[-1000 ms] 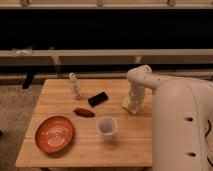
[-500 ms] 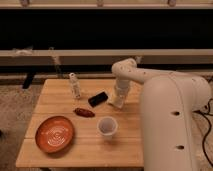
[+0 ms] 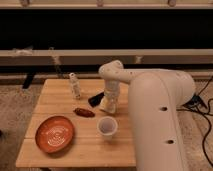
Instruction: Wipe the white sponge on the table
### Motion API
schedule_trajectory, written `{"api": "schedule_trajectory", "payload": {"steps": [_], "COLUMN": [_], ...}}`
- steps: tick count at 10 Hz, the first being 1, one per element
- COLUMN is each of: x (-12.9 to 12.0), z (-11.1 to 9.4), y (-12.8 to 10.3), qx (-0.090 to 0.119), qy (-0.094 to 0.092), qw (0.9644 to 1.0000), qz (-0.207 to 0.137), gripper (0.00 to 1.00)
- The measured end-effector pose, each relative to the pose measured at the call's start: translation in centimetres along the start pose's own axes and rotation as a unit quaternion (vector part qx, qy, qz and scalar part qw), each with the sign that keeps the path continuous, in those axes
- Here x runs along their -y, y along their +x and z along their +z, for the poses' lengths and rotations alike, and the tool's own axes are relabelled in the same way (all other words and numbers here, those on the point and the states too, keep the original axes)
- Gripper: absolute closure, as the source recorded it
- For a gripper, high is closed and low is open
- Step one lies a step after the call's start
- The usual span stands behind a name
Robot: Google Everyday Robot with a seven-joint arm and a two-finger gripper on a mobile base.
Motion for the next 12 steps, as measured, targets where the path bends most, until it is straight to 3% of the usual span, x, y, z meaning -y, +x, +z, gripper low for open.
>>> {"api": "schedule_trajectory", "payload": {"steps": [4, 7, 10, 12], "x": [1.8, 5.5, 10.1, 13.8], "z": [0.6, 1.1, 1.8, 2.1], "y": [4.5, 8.5, 11.0, 10.9], "qx": [-0.029, -0.049, -0.072, -0.084], "qy": [0.011, 0.022, 0.040, 0.054], "qw": [0.9990, 0.9950, 0.9857, 0.9758], "qz": [0.032, 0.084, 0.147, 0.195], "gripper": [1.00, 1.00, 1.00, 1.00]}}
